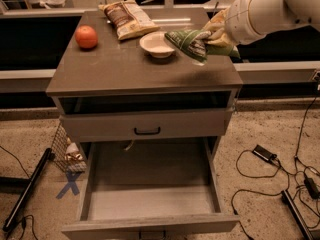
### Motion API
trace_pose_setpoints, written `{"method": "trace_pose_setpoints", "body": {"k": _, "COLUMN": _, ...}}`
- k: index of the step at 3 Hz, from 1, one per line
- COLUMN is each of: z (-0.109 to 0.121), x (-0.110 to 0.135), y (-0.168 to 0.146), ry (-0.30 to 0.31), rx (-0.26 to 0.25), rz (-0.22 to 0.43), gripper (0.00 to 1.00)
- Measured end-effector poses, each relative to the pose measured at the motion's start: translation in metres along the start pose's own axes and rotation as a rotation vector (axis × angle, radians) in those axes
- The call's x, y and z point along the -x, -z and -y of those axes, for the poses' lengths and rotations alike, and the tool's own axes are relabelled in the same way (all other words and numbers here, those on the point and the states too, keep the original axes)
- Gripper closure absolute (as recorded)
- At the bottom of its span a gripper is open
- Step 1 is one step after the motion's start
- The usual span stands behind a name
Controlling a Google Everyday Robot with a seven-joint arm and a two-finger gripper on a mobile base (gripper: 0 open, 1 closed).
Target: Pick green jalapeno chip bag from middle drawer and place on counter
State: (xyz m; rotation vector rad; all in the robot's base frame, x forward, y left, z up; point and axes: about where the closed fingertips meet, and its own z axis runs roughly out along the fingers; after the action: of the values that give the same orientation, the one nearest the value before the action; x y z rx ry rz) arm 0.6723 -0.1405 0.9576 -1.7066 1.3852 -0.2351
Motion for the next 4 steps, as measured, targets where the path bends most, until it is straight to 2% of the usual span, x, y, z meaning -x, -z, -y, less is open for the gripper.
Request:
{"method": "trace_pose_setpoints", "body": {"k": 1, "z": 0.007, "x": -0.027, "y": -0.008, "ry": 0.024, "rx": 0.000, "rz": -0.026, "gripper": 1.00}}
{"method": "trace_pose_setpoints", "body": {"k": 2, "z": 0.006, "x": -0.043, "y": -0.016, "ry": 0.036, "rx": 0.004, "rz": -0.035, "gripper": 0.82}}
{"method": "trace_pose_setpoints", "body": {"k": 3, "z": 0.000, "x": -0.048, "y": -0.027, "ry": 0.031, "rx": 0.026, "rz": -0.029, "gripper": 0.59}}
{"method": "trace_pose_setpoints", "body": {"k": 4, "z": -0.001, "x": -0.047, "y": -0.030, "ry": 0.032, "rx": 0.030, "rz": -0.025, "gripper": 0.28}}
